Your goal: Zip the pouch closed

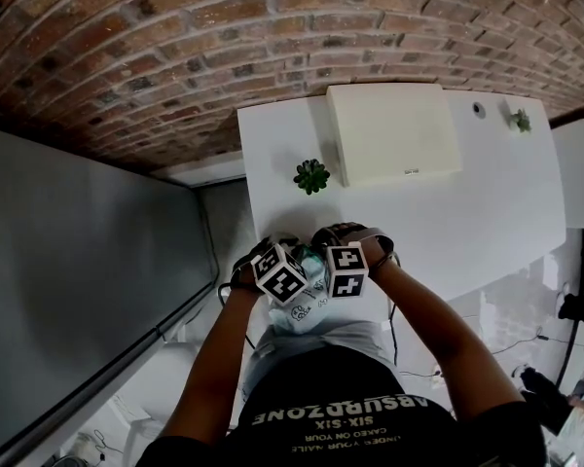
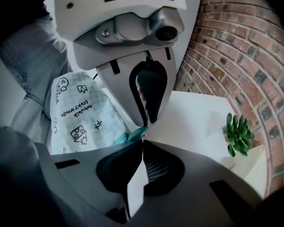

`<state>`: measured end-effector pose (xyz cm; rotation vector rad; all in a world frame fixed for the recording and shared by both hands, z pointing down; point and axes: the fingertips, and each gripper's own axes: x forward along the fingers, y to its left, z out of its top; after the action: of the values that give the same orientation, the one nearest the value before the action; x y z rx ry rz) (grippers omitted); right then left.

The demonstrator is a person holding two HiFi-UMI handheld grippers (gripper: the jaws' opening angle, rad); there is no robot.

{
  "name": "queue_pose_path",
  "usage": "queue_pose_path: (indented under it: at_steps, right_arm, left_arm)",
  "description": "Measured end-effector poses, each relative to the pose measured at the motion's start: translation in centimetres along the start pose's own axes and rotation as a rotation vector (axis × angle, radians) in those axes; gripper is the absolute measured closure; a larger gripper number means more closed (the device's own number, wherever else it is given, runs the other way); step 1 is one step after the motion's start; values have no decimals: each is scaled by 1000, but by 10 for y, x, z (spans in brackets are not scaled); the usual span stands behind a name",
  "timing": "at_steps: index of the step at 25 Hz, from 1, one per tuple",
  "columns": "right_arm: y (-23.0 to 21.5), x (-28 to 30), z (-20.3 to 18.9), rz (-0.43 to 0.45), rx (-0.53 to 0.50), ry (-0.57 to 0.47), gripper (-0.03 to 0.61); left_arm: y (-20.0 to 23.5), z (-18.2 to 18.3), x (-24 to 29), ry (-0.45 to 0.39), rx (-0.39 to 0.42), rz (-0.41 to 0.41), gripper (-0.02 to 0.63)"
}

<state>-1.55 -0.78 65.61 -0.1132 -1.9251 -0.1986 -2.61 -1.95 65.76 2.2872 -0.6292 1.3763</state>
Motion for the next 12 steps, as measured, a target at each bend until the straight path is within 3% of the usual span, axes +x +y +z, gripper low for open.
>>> queue_pose_path:
  at_steps: [6, 12]
  right_arm:
    - [-1, 0, -1, -40, 53, -8, 574]
    - [-2, -1, -2, -46, 79, -21, 574]
  left_arm:
    - [6, 1, 0, -93, -186, 4, 574]
    - [6, 1, 1, -60, -169, 27, 581]
